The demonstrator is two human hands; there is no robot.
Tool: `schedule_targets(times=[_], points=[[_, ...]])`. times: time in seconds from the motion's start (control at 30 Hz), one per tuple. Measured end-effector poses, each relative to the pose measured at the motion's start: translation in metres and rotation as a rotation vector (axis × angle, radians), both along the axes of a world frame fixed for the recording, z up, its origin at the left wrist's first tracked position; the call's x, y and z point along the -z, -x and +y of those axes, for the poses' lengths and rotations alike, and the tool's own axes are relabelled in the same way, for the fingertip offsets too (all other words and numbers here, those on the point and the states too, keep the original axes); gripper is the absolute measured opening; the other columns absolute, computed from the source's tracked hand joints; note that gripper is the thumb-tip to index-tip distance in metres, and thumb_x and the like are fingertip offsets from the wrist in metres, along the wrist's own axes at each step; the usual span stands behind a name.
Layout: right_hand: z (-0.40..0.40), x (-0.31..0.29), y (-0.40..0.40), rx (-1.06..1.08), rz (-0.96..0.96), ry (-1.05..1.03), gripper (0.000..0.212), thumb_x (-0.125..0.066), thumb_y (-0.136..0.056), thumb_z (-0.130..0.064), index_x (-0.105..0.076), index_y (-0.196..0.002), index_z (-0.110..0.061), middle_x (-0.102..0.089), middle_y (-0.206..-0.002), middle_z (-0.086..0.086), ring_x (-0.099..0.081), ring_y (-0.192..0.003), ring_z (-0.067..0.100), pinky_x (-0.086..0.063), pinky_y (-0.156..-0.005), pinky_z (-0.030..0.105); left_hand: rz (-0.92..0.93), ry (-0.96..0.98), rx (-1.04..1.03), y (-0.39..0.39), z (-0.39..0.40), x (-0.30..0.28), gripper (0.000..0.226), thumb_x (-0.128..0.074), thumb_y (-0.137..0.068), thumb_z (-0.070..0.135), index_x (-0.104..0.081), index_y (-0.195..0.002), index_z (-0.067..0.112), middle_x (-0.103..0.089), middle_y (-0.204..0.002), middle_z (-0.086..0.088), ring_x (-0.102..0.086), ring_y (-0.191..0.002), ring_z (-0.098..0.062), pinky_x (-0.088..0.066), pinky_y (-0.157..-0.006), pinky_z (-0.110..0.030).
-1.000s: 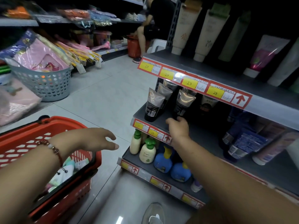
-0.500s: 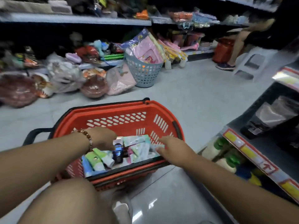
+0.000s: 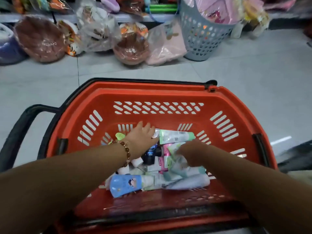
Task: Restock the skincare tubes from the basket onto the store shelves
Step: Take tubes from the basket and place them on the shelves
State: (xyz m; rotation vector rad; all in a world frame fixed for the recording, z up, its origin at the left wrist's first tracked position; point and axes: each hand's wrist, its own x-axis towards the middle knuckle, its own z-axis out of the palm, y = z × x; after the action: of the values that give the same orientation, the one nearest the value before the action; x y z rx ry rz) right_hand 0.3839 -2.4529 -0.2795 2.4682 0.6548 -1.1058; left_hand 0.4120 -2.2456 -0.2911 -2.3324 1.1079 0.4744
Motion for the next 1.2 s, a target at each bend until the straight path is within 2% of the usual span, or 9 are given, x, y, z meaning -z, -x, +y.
schedule_targets(times=[0.07, 0.23, 0.4, 0.5, 0.6, 0.8, 0.93, 1.07, 1.2], points=[[-0.007, 0.008, -0.011, -0.008, 0.034, -0.028, 0.053, -0.064, -0.09, -0.024, -0.047, -0.14, -0.026, -0.056, -0.135, 0.001, -0.055, -0.122, 0.022, -0.045, -0.103, 0.036, 0.005, -0.028, 0.046, -0.004, -0.007, 0.016, 0.089, -0.069, -0.085, 0.017, -0.014, -0.155, 0.022, -0.014, -0.16, -0.02, -0.015, -0.148, -0.038, -0.022, -0.115, -0.057], [-0.019, 0.028, -0.022, -0.062, -0.061, -0.097, 0.051, -0.072, -0.08, -0.029, -0.054, -0.127, -0.021, -0.057, -0.125, 0.002, -0.057, -0.109, 0.018, -0.051, -0.093, 0.036, 0.012, -0.066, 0.031, -0.005, -0.017, 0.033, 0.085, -0.075, -0.08, 0.029, -0.027, -0.15, 0.028, -0.039, -0.141, -0.017, -0.039, -0.126, -0.035, -0.038, -0.097, -0.05], [-0.018, 0.028, -0.019, -0.086, -0.01, -0.045, 0.066, -0.077, -0.073, -0.045, -0.055, -0.131, -0.024, -0.059, -0.122, 0.002, -0.056, -0.109, 0.02, -0.046, -0.092, 0.035, -0.009, -0.005, 0.127, 0.0, -0.013, 0.031, 0.076, -0.072, -0.079, 0.034, -0.034, -0.142, 0.017, -0.034, -0.147, -0.017, -0.034, -0.133, -0.035, -0.032, -0.108, -0.054], [-0.013, 0.019, 0.0, 0.105, 0.134, -0.072, 0.062, -0.068, -0.08, -0.048, -0.054, -0.135, -0.021, -0.062, -0.124, 0.006, -0.059, -0.109, 0.025, -0.041, -0.086, 0.027, 0.082, 0.065, -0.082, -0.001, -0.002, 0.021, 0.066, -0.068, -0.076, 0.048, -0.042, -0.129, 0.019, -0.055, -0.121, -0.006, -0.052, -0.109, -0.025, -0.044, -0.096, -0.045], [-0.008, -0.012, 0.02, 0.35, 0.173, -0.154, 0.053, -0.058, -0.086, -0.053, -0.065, -0.114, -0.009, -0.066, -0.115, 0.013, -0.056, -0.089, 0.026, -0.043, -0.078, 0.028, 0.232, 0.187, -0.424, 0.0, 0.008, -0.009, 0.06, -0.07, -0.07, 0.056, -0.048, -0.115, 0.022, -0.057, -0.088, 0.006, -0.056, -0.08, -0.014, -0.051, -0.067, -0.028], [-0.036, -0.128, 0.064, 1.214, 0.346, -0.962, 0.026, -0.047, -0.09, -0.031, -0.058, -0.088, -0.007, -0.061, -0.08, 0.018, -0.059, -0.068, 0.028, -0.047, -0.066, 0.033, 0.596, 0.67, -0.781, 0.004, 0.0, -0.092, 0.056, -0.073, -0.071, 0.065, -0.063, -0.094, 0.015, -0.066, -0.07, 0.002, -0.056, -0.057, -0.014, -0.039, -0.05, -0.022], [-0.077, -0.211, 0.13, 1.389, 0.168, -1.372, 0.023, -0.059, -0.09, -0.033, -0.061, -0.086, -0.01, -0.059, -0.069, 0.009, -0.053, -0.055, 0.017, -0.046, -0.055, 0.026, 0.92, 0.875, -0.602, 0.031, -0.042, -0.172, 0.039, -0.075, -0.083, 0.028, -0.064, -0.114, 0.008, -0.063, -0.07, 0.0, -0.052, -0.057, -0.007, -0.042, -0.051, -0.02], [-0.119, -0.263, 0.211, 1.503, -0.175, -1.682, 0.021, -0.07, -0.077, -0.034, -0.072, -0.089, -0.016, -0.069, -0.089, 0.001, -0.061, -0.078, 0.013, -0.049, -0.08, 0.03, 0.967, 0.81, -0.225, 0.081, -0.107, -0.253, 0.047, -0.076, -0.084, 0.012, -0.064, -0.127, 0.028, -0.074, -0.109, 0.0, -0.066, -0.093, -0.013, -0.049, -0.084, -0.027], [-0.144, -0.276, 0.285, 1.838, -0.227, -2.014, 0.038, -0.063, -0.073, -0.037, -0.07, -0.098, -0.009, -0.068, -0.102, 0.007, -0.065, -0.087, 0.023, -0.051, -0.089, 0.037, 0.876, 0.923, -0.128, 0.146, -0.176, -0.305, 0.043, -0.084, -0.074, 0.019, -0.067, -0.109, 0.037, -0.074, -0.083, 0.012, -0.065, -0.069, -0.004, -0.048, -0.063, -0.015]])
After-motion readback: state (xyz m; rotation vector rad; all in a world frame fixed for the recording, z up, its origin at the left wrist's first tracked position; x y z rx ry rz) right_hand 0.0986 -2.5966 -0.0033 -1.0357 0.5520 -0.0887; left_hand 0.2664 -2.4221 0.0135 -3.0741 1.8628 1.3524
